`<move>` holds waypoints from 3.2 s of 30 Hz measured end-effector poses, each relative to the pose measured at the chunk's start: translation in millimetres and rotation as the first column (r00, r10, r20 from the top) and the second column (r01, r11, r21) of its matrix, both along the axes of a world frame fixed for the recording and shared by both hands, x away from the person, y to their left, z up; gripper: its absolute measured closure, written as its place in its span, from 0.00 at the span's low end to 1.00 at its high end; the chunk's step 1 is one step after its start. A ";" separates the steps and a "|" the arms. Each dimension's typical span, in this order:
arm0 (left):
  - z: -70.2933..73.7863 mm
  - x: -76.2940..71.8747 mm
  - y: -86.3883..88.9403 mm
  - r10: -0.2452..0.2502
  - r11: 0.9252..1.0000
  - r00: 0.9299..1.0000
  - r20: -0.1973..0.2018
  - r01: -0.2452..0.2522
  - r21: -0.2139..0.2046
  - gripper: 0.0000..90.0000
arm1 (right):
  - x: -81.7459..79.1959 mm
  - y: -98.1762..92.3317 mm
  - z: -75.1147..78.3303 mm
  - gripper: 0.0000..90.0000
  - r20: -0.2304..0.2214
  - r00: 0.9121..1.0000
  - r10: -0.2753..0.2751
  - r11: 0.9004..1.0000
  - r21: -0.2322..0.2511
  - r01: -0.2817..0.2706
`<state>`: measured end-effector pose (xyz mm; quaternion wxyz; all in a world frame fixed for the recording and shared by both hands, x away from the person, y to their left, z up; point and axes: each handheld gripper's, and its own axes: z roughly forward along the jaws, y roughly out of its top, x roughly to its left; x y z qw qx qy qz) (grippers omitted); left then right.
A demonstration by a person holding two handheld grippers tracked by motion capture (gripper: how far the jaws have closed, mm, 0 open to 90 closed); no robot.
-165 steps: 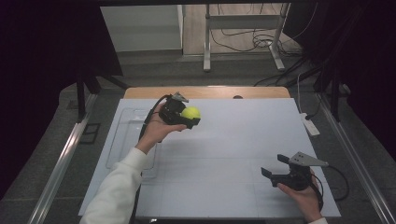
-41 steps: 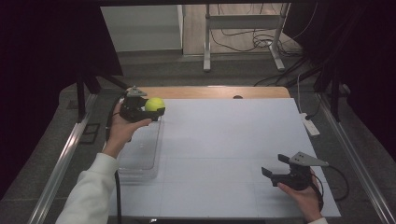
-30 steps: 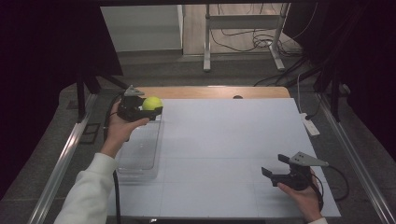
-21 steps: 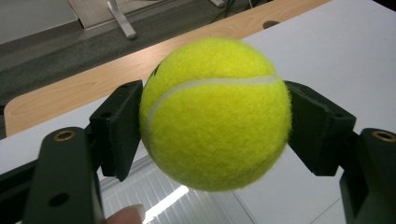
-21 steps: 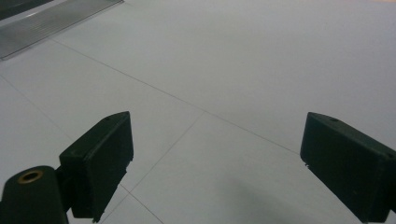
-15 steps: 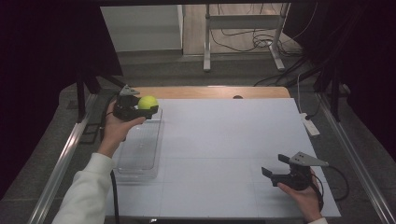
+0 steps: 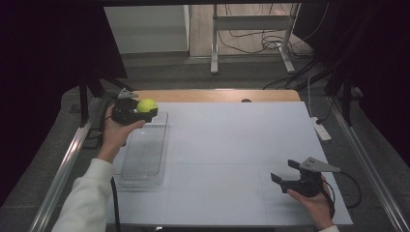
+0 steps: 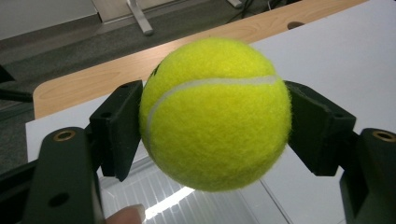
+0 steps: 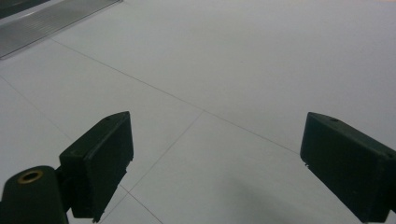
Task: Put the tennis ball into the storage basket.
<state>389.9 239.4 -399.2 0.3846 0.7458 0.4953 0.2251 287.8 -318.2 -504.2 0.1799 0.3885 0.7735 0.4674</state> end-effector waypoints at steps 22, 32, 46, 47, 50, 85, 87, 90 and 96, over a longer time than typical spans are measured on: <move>-11.2 3.1 21.7 0.078 0.997 0.997 -0.020 -0.078 0.002 0.29 | 0.0 0.2 -0.2 0.11 0.000 1.000 0.001 1.000 0.000 -0.001; -22.0 7.7 30.3 0.119 0.993 0.992 -0.046 -0.119 0.009 0.29 | 0.5 0.3 -0.5 0.11 0.000 1.000 0.001 1.000 -0.003 -0.001; -30.5 14.1 32.3 0.143 0.990 0.988 -0.065 -0.143 0.017 0.29 | 0.1 -0.3 -0.6 0.11 -0.002 1.000 -0.002 1.000 -0.003 0.002; -31.4 14.3 32.5 0.146 0.989 0.987 -0.067 -0.145 0.018 0.29 | 0.1 -0.2 -0.6 0.11 -0.002 1.000 -0.002 1.000 -0.003 0.002; -34.1 14.9 33.3 0.146 0.989 0.986 -0.074 -0.145 0.018 0.29 | 0.0 0.1 -0.7 0.11 -0.004 1.000 -0.001 1.000 -0.003 0.001; -55.9 22.3 30.4 0.143 0.989 0.981 -0.134 -0.137 0.053 0.29 | 0.3 0.4 -1.7 0.11 -0.009 1.000 0.000 1.000 -0.004 0.000; -58.2 23.0 29.7 0.144 0.989 0.980 -0.139 -0.138 0.056 0.29 | 0.3 0.4 -1.8 0.11 -0.009 1.000 0.000 1.000 -0.005 0.000; -62.0 23.7 28.8 0.145 0.988 0.979 -0.146 -0.137 0.067 0.29 | 0.3 0.3 -1.8 0.11 -0.009 1.000 0.000 1.000 -0.005 0.000; -65.7 24.1 28.5 0.147 0.988 0.977 -0.155 -0.136 0.077 0.29 | 0.2 0.3 -1.9 0.11 -0.009 1.000 0.000 1.000 -0.005 0.000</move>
